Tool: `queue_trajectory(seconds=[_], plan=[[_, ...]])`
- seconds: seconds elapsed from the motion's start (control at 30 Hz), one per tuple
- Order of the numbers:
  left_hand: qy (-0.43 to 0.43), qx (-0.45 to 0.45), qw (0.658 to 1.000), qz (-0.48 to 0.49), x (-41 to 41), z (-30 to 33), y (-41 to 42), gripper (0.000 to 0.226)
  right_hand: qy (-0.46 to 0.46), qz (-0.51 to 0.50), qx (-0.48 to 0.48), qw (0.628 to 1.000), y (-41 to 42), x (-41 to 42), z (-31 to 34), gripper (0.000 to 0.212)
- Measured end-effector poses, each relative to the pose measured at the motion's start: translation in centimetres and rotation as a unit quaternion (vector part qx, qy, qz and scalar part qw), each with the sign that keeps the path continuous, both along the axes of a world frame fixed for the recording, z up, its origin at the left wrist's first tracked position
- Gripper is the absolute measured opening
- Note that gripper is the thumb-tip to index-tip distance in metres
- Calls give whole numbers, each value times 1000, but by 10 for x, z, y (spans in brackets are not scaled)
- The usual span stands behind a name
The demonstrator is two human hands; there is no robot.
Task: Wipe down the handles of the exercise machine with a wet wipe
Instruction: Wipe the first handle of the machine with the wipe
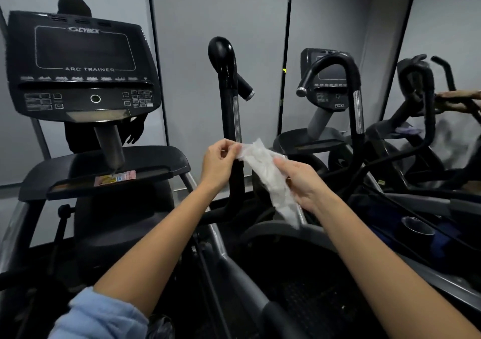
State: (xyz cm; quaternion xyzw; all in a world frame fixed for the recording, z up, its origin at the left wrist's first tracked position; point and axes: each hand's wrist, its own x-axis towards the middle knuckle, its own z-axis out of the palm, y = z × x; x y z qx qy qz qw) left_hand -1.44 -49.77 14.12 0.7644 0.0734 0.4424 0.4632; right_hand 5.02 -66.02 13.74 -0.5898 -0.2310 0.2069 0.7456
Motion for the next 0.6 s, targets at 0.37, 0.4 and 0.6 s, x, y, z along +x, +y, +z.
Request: queue_trajectory(seconds=[0.37,0.4,0.6], plan=[[74,-69,994,-36,23,-24,55,59,-171,-248,-35,953,54,24,27,41],[61,-96,993,-44,27,-17,57,51,-232,-227,-48,945,65,17,27,39],[-1,-95,994,-50,43,18,78,39,-477,-109,-135,861,133,-1,-31,51]])
